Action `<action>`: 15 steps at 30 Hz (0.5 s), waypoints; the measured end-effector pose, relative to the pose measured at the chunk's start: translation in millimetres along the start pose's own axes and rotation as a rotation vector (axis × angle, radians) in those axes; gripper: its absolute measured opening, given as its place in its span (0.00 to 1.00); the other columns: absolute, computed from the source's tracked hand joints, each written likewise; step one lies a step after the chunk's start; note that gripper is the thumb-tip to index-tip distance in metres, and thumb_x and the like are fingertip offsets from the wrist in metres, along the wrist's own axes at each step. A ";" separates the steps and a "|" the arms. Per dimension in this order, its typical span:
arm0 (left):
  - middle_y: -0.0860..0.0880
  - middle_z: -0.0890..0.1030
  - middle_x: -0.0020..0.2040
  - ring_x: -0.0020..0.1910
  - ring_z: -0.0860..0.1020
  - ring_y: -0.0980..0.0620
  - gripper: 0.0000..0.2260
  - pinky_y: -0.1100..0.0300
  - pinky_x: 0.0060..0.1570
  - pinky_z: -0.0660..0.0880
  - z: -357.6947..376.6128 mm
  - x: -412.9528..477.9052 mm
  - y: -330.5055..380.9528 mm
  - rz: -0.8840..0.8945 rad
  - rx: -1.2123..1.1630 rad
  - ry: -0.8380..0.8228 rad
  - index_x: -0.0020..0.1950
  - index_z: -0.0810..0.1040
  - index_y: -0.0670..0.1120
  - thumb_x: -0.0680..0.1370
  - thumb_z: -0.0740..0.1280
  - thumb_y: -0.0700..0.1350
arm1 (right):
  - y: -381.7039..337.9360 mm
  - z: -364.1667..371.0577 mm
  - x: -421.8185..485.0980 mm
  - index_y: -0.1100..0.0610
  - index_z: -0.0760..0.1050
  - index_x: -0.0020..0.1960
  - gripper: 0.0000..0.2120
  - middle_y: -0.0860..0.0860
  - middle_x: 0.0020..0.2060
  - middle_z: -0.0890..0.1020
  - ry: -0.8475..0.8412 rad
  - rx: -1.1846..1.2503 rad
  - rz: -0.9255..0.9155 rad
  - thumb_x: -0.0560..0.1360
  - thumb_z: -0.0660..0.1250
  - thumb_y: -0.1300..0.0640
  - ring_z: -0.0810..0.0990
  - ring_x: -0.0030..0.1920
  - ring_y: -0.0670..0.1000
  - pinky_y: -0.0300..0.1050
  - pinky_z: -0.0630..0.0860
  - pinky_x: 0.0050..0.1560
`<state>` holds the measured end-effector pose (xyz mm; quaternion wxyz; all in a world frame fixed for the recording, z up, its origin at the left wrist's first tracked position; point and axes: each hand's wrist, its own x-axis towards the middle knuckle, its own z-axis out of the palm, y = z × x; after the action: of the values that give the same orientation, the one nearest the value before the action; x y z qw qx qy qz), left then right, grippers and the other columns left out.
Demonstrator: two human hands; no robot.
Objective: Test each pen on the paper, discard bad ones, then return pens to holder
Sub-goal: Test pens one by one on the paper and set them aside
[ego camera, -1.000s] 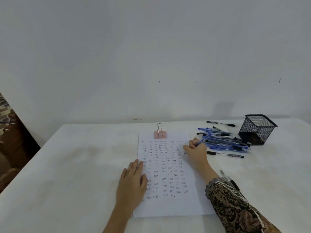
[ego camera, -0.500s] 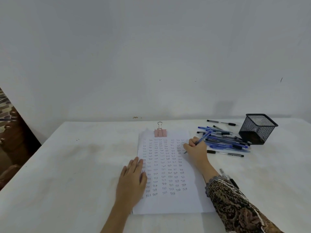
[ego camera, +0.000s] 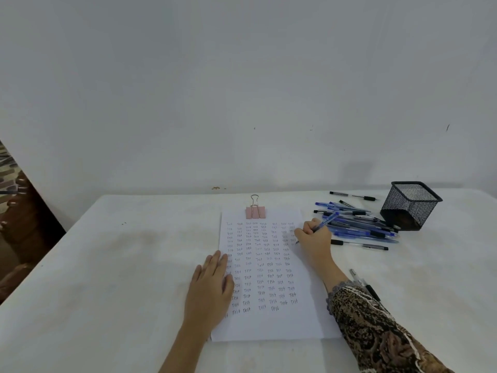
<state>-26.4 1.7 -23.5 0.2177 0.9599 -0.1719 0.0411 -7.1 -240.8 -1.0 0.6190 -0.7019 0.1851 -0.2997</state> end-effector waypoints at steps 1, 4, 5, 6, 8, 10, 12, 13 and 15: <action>0.55 0.51 0.76 0.75 0.48 0.57 0.40 0.66 0.67 0.37 0.4 0.0 -0.5 0.001 -0.004 0.002 0.75 0.52 0.51 0.65 0.31 0.61 | -0.9 0.2 0.4 0.52 0.53 0.28 0.24 0.49 0.25 0.57 -0.008 0.001 0.004 0.66 0.59 0.77 0.57 0.25 0.41 0.34 0.58 0.43; 0.55 0.51 0.76 0.75 0.48 0.57 0.40 0.66 0.67 0.37 1.0 -0.1 -1.3 0.004 -0.003 -0.001 0.75 0.52 0.51 0.65 0.31 0.61 | 0.6 -1.0 0.4 0.52 0.53 0.27 0.24 0.49 0.25 0.57 0.007 0.000 0.000 0.66 0.59 0.77 0.57 0.25 0.42 0.34 0.58 0.41; 0.55 0.51 0.76 0.75 0.48 0.57 0.40 0.66 0.67 0.37 0.8 0.1 -1.3 0.005 -0.005 0.002 0.75 0.52 0.51 0.64 0.31 0.61 | 0.1 -1.0 -0.6 0.52 0.53 0.27 0.25 0.49 0.25 0.57 0.015 0.007 -0.003 0.66 0.59 0.77 0.57 0.26 0.42 0.35 0.59 0.40; 0.54 0.51 0.76 0.75 0.48 0.57 0.40 0.66 0.67 0.37 0.6 0.1 -1.0 0.006 -0.009 0.007 0.75 0.52 0.51 0.64 0.31 0.61 | -0.3 -0.5 -1.5 0.52 0.53 0.28 0.25 0.49 0.25 0.57 0.015 0.014 -0.011 0.66 0.59 0.78 0.56 0.28 0.42 0.36 0.61 0.42; 0.54 0.51 0.76 0.75 0.48 0.57 0.40 0.66 0.67 0.37 0.5 -0.4 -0.6 0.013 -0.009 0.014 0.75 0.52 0.51 0.64 0.31 0.61 | -1.0 0.3 -2.4 0.52 0.53 0.28 0.25 0.49 0.25 0.56 0.013 0.013 -0.016 0.67 0.58 0.78 0.55 0.29 0.44 0.34 0.62 0.49; 0.55 0.51 0.76 0.75 0.48 0.57 0.41 0.66 0.67 0.37 0.4 -1.3 -0.6 0.010 -0.007 0.015 0.75 0.52 0.51 0.64 0.31 0.61 | -1.4 -0.7 -1.1 0.52 0.53 0.28 0.25 0.48 0.25 0.56 0.013 0.060 0.014 0.68 0.57 0.78 0.56 0.28 0.44 0.32 0.64 0.46; 0.55 0.51 0.76 0.75 0.48 0.58 0.41 0.66 0.67 0.37 0.0 -1.5 -0.6 0.008 -0.005 0.018 0.75 0.52 0.52 0.64 0.31 0.61 | -2.7 -4.8 0.2 0.50 0.57 0.26 0.26 0.47 0.22 0.59 0.039 0.226 0.131 0.71 0.59 0.75 0.57 0.25 0.46 0.32 0.61 0.30; 0.55 0.51 0.76 0.75 0.48 0.57 0.41 0.66 0.67 0.37 0.1 -1.1 -0.4 0.011 -0.004 0.022 0.75 0.52 0.51 0.64 0.31 0.61 | -5.3 -8.2 0.3 0.50 0.59 0.26 0.25 0.46 0.19 0.60 0.048 0.326 0.195 0.75 0.61 0.70 0.59 0.21 0.46 0.34 0.59 0.23; 0.54 0.52 0.76 0.75 0.49 0.57 0.41 0.65 0.67 0.38 1.1 -0.6 -0.1 0.013 -0.017 0.033 0.75 0.54 0.51 0.64 0.32 0.61 | -17.1 -11.2 -3.8 0.53 0.61 0.29 0.21 0.45 0.18 0.62 0.069 0.466 0.285 0.80 0.59 0.53 0.61 0.18 0.44 0.33 0.58 0.20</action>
<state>-26.9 1.5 -24.6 0.2284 0.9560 -0.1751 0.0567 -19.1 -244.1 15.6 0.7931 -0.4967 0.2292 -0.2679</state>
